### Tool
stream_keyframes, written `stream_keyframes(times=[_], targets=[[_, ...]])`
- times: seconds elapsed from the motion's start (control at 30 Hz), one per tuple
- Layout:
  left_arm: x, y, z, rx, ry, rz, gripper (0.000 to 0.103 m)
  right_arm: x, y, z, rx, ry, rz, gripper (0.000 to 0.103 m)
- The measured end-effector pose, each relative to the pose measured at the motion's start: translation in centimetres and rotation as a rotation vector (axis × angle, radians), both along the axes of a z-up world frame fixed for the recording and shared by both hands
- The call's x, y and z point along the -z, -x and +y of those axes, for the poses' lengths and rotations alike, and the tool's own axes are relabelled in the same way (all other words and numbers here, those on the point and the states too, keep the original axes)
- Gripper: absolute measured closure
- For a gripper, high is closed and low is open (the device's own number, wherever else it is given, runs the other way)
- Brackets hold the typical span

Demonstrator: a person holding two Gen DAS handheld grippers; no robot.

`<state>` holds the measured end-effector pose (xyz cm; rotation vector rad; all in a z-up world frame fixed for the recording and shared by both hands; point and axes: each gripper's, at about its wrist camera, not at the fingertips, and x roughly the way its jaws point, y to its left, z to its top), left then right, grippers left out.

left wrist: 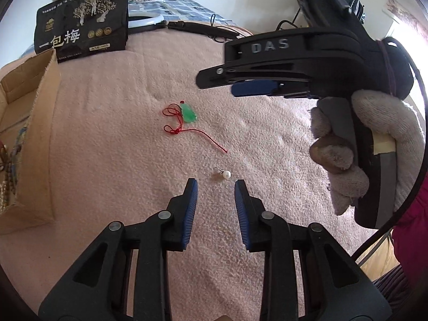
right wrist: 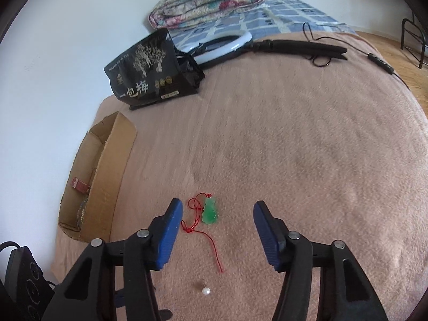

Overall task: Organize jewelry
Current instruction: 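Move the left tool to the second pearl earring while the right tool approaches the jade pendant, then close the left tool on the pearl earring while the right tool grasps the green jade pendant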

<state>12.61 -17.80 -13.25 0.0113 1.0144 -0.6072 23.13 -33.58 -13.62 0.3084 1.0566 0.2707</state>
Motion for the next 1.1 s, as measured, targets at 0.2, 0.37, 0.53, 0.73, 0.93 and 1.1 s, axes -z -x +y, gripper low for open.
stream_keyframes(times=[0.2,0.37,0.53,0.73,0.93,1.1], targets=[[0.8,-0.3,-1.0,0.016,-0.008,0.008,0.076,1.7,-1.1,1.1,-0.028,-0.007,0.037,0.059],[1.4,-0.8,-1.6,0.019,-0.012,0.016,0.078,2.1,-1.6,1.5,-0.035,-0.006,0.042,0.064],[1.9,-1.7,-2.3,0.026,-0.016,0.019,0.080,2.6,-2.1,1.3,-0.024,-0.012,0.051,0.067],[2.6,-1.9,-2.9,0.027,-0.032,0.022,0.084,3.2,-2.5,1.6,-0.029,-0.008,0.060,0.068],[3.0,-2.1,-2.9,0.018,-0.060,0.007,0.096,3.4,-2.9,2.4,-0.046,-0.008,0.059,0.070],[3.1,-1.9,-2.6,0.013,-0.066,-0.002,0.097,3.8,-3.2,3.1,-0.068,0.019,0.065,0.071]])
